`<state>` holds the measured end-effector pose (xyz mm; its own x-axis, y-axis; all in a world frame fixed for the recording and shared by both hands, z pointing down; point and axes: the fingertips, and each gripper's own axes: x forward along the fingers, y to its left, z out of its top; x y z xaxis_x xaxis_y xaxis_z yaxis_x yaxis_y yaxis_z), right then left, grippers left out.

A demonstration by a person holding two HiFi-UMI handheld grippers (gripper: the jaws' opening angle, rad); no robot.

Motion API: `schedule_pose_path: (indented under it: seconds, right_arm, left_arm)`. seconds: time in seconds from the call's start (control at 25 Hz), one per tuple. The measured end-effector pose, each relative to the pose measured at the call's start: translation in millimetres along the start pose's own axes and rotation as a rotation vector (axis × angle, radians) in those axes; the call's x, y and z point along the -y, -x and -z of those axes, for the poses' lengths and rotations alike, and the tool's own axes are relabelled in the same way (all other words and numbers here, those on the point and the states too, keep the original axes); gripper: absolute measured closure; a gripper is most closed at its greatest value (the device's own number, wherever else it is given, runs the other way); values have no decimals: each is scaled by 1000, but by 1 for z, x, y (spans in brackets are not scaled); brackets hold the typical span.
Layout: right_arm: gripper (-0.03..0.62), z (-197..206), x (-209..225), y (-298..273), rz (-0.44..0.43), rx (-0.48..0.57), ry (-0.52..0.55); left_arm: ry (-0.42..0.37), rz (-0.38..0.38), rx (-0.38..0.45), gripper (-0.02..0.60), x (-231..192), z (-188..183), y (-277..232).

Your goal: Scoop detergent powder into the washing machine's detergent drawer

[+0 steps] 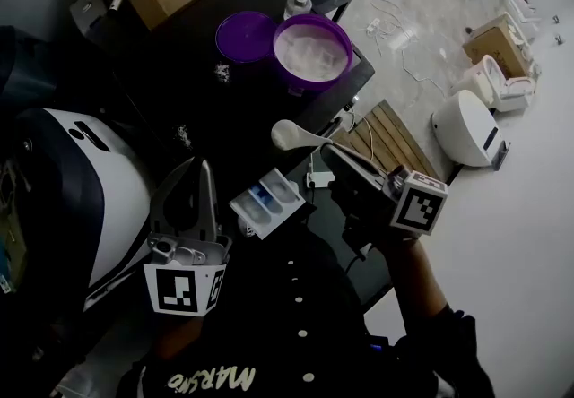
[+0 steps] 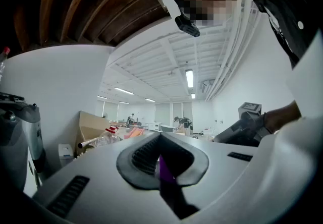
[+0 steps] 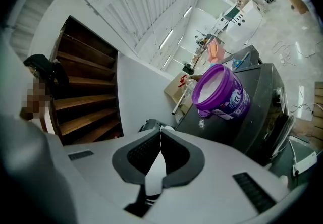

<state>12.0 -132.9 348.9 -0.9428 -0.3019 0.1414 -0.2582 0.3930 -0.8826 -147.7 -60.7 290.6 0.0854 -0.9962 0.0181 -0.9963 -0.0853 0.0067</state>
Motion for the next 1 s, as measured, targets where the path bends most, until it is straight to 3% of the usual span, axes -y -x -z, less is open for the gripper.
schedule_pose_path:
  seconds: [0.44, 1.0]
  right_arm:
    - [564, 50, 12, 29, 68, 9, -19]
    - [565, 130, 97, 50, 192, -29, -107]
  left_arm:
    - [1, 95, -6, 568, 14, 10, 10]
    - [1, 189, -90, 568, 40, 54, 19]
